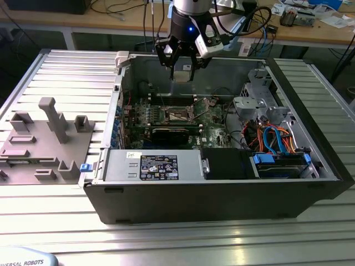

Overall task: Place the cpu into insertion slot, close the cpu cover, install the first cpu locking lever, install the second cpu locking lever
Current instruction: 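Place the cpu into insertion slot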

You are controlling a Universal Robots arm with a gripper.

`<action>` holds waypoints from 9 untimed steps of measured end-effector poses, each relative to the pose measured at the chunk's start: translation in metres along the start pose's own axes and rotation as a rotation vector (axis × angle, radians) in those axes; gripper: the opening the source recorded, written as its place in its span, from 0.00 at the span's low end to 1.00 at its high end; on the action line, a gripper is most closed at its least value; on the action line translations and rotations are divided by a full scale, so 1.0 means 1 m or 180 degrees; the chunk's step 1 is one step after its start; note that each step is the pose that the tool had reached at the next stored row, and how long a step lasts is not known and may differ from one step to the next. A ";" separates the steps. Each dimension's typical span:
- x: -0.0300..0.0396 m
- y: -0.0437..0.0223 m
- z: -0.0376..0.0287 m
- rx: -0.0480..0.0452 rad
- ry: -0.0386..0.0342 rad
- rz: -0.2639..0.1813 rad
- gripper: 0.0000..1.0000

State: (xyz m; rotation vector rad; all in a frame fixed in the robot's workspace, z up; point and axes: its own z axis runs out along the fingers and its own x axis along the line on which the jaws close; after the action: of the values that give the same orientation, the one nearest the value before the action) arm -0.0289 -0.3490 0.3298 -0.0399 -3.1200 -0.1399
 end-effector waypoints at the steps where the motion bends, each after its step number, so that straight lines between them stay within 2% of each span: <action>1: 0.0000 0.0000 0.0001 0.0000 0.0000 0.0000 0.54; 9: 0.0000 -0.0001 0.0017 0.0000 0.0000 0.0000 0.54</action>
State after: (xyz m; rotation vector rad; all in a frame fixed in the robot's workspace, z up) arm -0.0289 -0.3490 0.3281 -0.0401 -3.1200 -0.1400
